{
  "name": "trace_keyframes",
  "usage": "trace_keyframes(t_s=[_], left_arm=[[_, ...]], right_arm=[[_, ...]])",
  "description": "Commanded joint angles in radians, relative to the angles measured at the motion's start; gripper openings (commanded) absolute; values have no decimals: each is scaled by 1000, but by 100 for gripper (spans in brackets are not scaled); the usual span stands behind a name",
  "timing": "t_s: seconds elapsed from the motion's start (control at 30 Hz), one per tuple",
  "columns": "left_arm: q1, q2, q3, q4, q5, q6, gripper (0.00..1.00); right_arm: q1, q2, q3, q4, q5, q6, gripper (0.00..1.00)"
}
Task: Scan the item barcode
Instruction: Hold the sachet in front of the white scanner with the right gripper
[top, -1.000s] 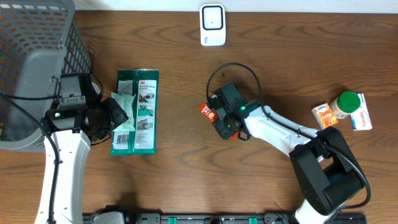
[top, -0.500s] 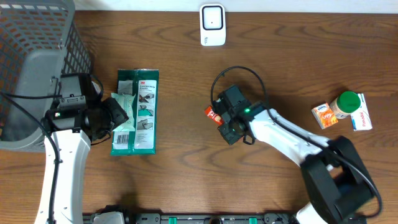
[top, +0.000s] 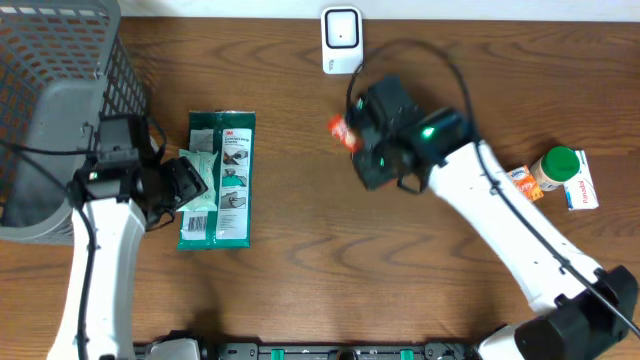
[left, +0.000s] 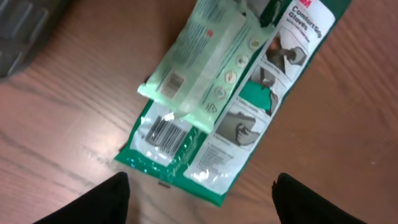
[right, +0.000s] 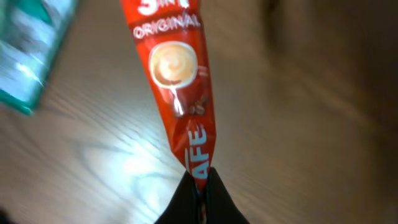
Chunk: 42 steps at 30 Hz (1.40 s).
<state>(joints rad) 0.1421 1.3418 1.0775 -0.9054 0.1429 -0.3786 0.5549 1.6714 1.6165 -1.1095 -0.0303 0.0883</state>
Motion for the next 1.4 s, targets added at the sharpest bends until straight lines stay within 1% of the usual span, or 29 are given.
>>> trace_keyframes(t_s=[0.0,0.13,0.17,0.4,0.47,0.53,0.63,0.9,1.03,1.13,1.37], left_arm=[[3,55,48,26,-21,31,78],[3,98,47,27,-21,30,79],[3,105,45,27,-21,30,83],[3,124,45,32,-21,30,84],[3,124,45,31,-21,30,84],[3,124,45,31,-21,30,84],[3,124,45,31,-21,30,84],[3,124,45,31,-21,30,84],[3,124,45,31,-21,30,84],[3,124,45,31,-21,30,84],[3,124,45,31,-21,30,84]], right_arm=[[-16,65,207,-58,0,41,1],[-26,172,418,-125,47,79,1],[-31,204,466,-126,55,83,1],[-73,448,761,-141,72,83,1],[-90,507,804,-109,82,83,1],[-111,575,811,-23,112,83,1],[-128,643,811,47,162,72,1],[-155,832,811,257,196,53,1],[-157,891,811,314,198,52,1],[-157,912,811,325,198,53,1],[-156,915,811,345,198,53,1]])
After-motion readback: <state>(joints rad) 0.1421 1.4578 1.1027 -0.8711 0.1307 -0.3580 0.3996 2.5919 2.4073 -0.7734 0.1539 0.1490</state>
